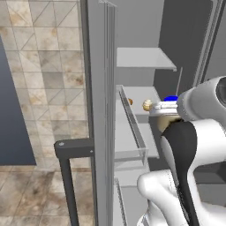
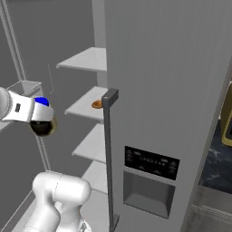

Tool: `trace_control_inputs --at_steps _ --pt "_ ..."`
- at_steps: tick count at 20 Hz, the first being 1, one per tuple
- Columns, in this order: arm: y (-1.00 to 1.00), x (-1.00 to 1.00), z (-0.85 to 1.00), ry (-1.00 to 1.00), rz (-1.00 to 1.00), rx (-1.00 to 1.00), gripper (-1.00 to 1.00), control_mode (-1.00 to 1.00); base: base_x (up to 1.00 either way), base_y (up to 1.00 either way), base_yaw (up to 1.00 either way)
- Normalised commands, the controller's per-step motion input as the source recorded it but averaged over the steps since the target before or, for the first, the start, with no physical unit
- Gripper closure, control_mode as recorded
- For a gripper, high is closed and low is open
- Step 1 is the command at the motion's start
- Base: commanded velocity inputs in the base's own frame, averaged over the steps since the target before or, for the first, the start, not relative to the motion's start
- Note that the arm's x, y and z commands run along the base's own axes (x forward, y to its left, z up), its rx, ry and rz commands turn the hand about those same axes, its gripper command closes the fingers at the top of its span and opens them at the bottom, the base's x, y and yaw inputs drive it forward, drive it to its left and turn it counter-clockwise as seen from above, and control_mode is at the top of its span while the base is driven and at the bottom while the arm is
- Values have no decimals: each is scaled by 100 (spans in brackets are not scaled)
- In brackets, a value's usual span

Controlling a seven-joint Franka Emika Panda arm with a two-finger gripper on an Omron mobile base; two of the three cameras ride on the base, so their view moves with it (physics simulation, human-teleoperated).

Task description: Place the mayonnaise and condiment bottle from the counter to the top shelf of the fridge. If the existing items in the fridge are on the top shelf, move them to other shelves.

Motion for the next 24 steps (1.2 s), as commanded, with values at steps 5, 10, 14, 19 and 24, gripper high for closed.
trace_control_inputs --at_steps 5,10,14,19,24 --pt "26 73 100 -1 0 -8 100 -100 0 0 0" --pt "0 90 82 -1 0 -9 100 -100 0 0 0" --pt "0 100 9 -9 0 -12 100 -100 0 0 0" --pt "0 100 0 -12 0 -13 100 -100 0 0 0" --pt "-7 99 0 -9 0 -11 100 -100 0 0 0"
